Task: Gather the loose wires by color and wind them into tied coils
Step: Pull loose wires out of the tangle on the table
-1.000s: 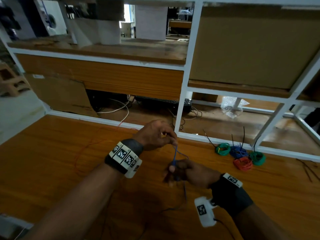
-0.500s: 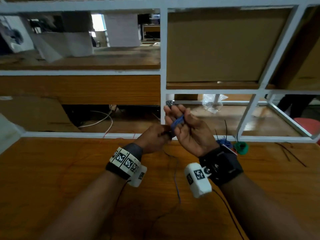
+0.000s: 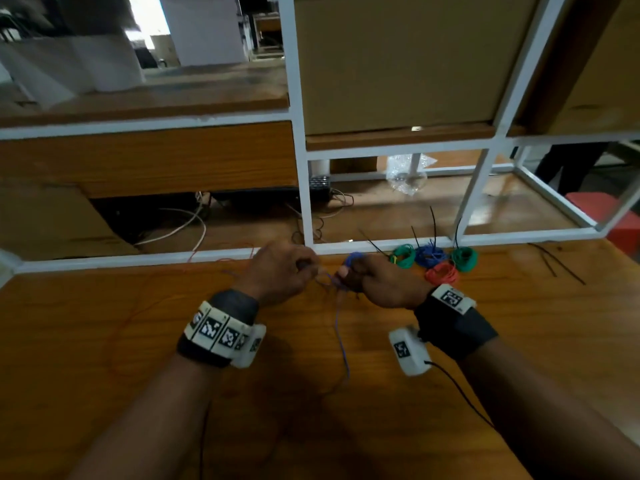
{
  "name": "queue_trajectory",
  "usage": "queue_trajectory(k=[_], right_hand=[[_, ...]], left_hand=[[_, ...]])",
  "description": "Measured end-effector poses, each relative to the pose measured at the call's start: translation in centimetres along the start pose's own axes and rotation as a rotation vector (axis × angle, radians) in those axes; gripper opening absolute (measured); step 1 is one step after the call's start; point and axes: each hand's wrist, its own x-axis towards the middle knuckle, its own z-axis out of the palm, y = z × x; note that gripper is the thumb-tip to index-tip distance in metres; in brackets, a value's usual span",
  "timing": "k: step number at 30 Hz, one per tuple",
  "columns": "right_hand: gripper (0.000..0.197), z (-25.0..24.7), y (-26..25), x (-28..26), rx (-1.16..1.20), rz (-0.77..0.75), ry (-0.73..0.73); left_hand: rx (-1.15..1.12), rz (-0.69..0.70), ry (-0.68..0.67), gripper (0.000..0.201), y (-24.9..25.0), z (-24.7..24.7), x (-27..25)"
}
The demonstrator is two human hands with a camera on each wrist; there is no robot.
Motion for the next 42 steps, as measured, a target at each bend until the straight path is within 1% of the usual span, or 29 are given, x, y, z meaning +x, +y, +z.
queue_trajectory(k=[1,3,6,8,9,11,13,16,17,18,19,20,21,22,23,24,26,27,28,30,32,33,35,37,39,40,42], right_hand=[[0.055,-0.3,-0.4,-0.6,0.104,-0.005,-0.076],[0.056,-0.8,-1.6,-1.9,0.363,-0.013,-0.222],[0.047,-0.5,-2.0,-3.5,0.804,-0.034,-0.377],[0.043,-0.4,-1.9,-3.8,1.092,-0.073,-0.448],[0.04,-0.5,-2.0,-3.9,1.189,-0.113,-0.478],[0.034,-0.6,-2.6,-4.0,1.31,-0.203,-0.489],[0.028,-1.0,-3.5,-4.0,1.427,-0.285,-0.466],[0.025,-1.7,-4.4,-3.6,1.63,-0.395,-0.334],[0.027,-2.1,-4.8,-3.4,1.697,-0.418,-0.266],[0.029,-2.5,-5.2,-3.2,1.746,-0.431,-0.179],[0.031,-3.0,-5.6,-2.8,1.782,-0.434,-0.08],[0.032,-3.3,-5.8,-2.4,1.81,-0.429,0.024],[0.033,-3.5,-6.0,-1.8,1.808,-0.406,0.137],[0.034,-3.6,-6.0,-1.2,1.753,-0.379,0.245],[0.036,-3.4,-5.8,-0.5,1.634,-0.35,0.351],[0.037,-3.0,-5.5,0.1,1.439,-0.309,0.462],[0.036,-1.6,-4.5,0.7,0.893,-0.247,0.67],[0.034,-1.0,-4.0,0.8,0.637,-0.227,0.73],[0.036,-0.6,-3.4,0.8,0.442,-0.199,0.751],[0.041,0.0,-1.9,0.6,0.229,-0.149,0.699],[0.04,0.1,-0.8,0.1,0.072,-0.086,0.602],[0.035,-0.2,-0.5,-0.2,0.009,-0.065,0.556],[0.019,-1.2,0.5,-0.8,-0.113,-0.038,0.469],[0.02,-2.3,1.9,-1.4,-0.225,0.027,0.322],[0.019,-2.6,3.2,-1.9,-0.26,0.088,0.178],[0.019,-2.5,3.3,-2.2,-0.266,0.09,0.103],[0.029,-1.8,2.9,-2.7,-0.175,0.076,-0.058]], left_hand=[[-0.021,0.039,0.022,0.01,0.2,-0.6,0.4],[-0.119,0.077,0.013,0.009,0.5,-1.5,1.4],[-0.33,0.063,-0.031,0.01,1.3,-2.0,2.6],[-0.453,0.073,-0.015,0.012,1.8,-1.7,3.1],[-0.511,0.079,0.005,0.013,2.0,-1.4,3.2],[-0.622,0.067,0.046,0.018,2.1,-0.4,3.3],[-0.713,0.021,0.07,0.02,2.4,0.7,3.3],[-0.9,-0.06,0.087,0.009,2.9,2.3,2.8],[-0.927,-0.088,0.107,0.018,2.9,2.8,2.6],[-0.912,-0.122,0.115,0.031,2.9,3.2,2.5],[-0.866,-0.149,0.107,0.039,3.0,3.7,2.3],[-0.832,-0.158,0.084,0.036,3.1,4.2,2.0],[-0.819,-0.164,0.057,0.027,3.2,4.6,1.7],[-0.815,-0.182,0.04,0.022,3.3,5.0,1.4],[-0.81,-0.208,0.027,0.023,3.4,5.3,1.1],[-0.802,-0.23,0.015,0.025,3.4,5.5,0.9],[-0.747,-0.23,-0.003,0.023,3.3,5.9,0.5],[-0.7,-0.223,-0.022,0.02,3.2,5.8,0.2],[-0.644,-0.222,-0.043,0.018,3.0,5.8,0.0],[-0.571,-0.245,-0.08,0.016,1.9,5.6,-0.8],[-0.505,-0.269,-0.091,0.027,0.6,5.6,-2.0],[-0.49,-0.288,-0.089,0.03,0.0,5.5,-2.6],[-0.494,-0.34,-0.061,0.024,-0.8,4.8,-3.7],[-0.482,-0.377,0.001,0.015,-1.3,3.4,-4.5],[-0.404,-0.351,0.013,0.017,-1.2,2.0,-4.7],[-0.353,-0.326,0.014,0.018,-0.9,1.4,-4.5],[-0.287,-0.266,0.063,0.017,-0.6,0.7,-3.5]])
